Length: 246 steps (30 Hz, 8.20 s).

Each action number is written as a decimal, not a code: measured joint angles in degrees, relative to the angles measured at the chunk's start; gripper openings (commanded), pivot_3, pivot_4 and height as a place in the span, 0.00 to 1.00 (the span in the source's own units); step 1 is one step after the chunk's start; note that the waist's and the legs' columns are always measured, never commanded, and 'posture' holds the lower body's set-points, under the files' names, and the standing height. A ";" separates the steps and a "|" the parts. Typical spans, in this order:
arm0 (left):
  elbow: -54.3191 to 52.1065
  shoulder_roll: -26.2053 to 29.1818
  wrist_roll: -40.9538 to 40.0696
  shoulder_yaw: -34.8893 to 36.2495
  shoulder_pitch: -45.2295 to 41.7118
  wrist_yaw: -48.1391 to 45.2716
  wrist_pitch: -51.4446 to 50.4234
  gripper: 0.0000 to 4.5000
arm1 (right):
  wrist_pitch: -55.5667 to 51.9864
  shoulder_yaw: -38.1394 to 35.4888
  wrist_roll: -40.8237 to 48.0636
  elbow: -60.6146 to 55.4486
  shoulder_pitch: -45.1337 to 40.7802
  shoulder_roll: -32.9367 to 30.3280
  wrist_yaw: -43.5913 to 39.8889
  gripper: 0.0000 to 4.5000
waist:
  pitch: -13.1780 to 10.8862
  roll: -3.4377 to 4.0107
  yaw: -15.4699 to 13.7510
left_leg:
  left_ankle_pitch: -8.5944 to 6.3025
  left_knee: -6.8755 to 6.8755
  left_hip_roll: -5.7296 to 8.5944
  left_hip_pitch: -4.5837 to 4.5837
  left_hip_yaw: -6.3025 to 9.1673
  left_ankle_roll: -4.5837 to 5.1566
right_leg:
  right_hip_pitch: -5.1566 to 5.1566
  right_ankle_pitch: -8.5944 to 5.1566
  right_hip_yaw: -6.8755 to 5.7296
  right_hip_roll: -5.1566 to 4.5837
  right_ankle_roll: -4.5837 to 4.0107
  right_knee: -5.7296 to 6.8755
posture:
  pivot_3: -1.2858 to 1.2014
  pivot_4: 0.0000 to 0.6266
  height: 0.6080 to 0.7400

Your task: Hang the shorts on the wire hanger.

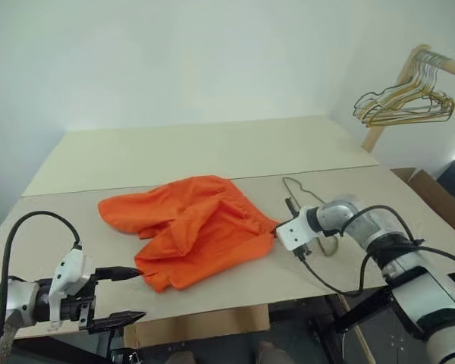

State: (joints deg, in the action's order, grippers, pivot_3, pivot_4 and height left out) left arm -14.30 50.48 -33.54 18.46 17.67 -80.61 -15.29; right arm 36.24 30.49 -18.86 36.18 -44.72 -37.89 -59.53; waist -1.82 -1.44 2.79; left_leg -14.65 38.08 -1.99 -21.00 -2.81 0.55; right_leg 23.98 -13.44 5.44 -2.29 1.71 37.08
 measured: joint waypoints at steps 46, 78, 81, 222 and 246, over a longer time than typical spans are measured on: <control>21.31 5.29 22.30 -14.35 -8.55 6.57 27.65 0.01 | -27.47 -4.33 8.82 -40.62 17.57 -7.38 -10.12 0.00 | 0.03 -0.04 -0.51 | -0.04 0.00 -0.05 -0.14 -0.09 0.04 | 0.16 -0.01 -0.01 0.01 0.03 -0.02 | 0.54 0.00 1.00; 23.09 -9.82 24.07 -6.16 -66.77 50.92 11.94 0.01 | -27.63 -21.97 3.39 -8.95 -16.81 11.12 53.05 0.00 | 0.63 -0.19 1.63 | -0.01 -0.15 0.28 -1.37 0.52 -0.92 | 1.19 0.50 -0.20 -0.32 0.32 -0.43 | 0.52 0.00 1.00; 18.28 -5.72 21.63 -5.33 -55.39 43.74 13.27 0.01 | -25.40 -19.52 1.88 -13.99 -8.08 8.23 48.39 0.00 | 0.63 -0.18 2.42 | -0.19 0.01 0.27 -1.34 0.57 -0.57 | 1.11 0.49 -0.19 -0.30 0.33 -0.37 | 0.53 0.00 1.00; 6.38 -35.59 -20.17 -4.43 -51.27 51.70 -25.59 1.00 | -40.99 -19.47 14.63 -50.76 21.03 20.72 36.02 0.01 | 0.42 -0.67 0.73 | -0.26 0.05 0.29 -0.18 0.44 0.03 | 0.11 0.24 -0.21 -0.07 0.12 -0.28 | 0.51 0.00 1.00; 10.44 -38.69 -21.76 -2.75 -53.58 57.98 -25.75 0.00 | -34.98 -16.59 6.54 -43.72 21.63 23.05 38.95 0.12 | 0.42 -0.67 1.21 | -0.26 0.05 0.30 -0.18 0.53 0.02 | 0.10 0.25 -0.19 -0.07 0.11 -0.30 | 0.51 0.00 1.00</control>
State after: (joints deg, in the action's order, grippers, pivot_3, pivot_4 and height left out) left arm -3.86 11.79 -55.30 15.71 -35.92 -22.64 -41.03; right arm 1.26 13.89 -12.32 -7.54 -23.10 -14.85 -20.58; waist -1.39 -2.11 4.00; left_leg -14.91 38.14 -1.68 -21.18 -2.28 0.57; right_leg 24.08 -13.19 5.24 -2.36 1.82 36.78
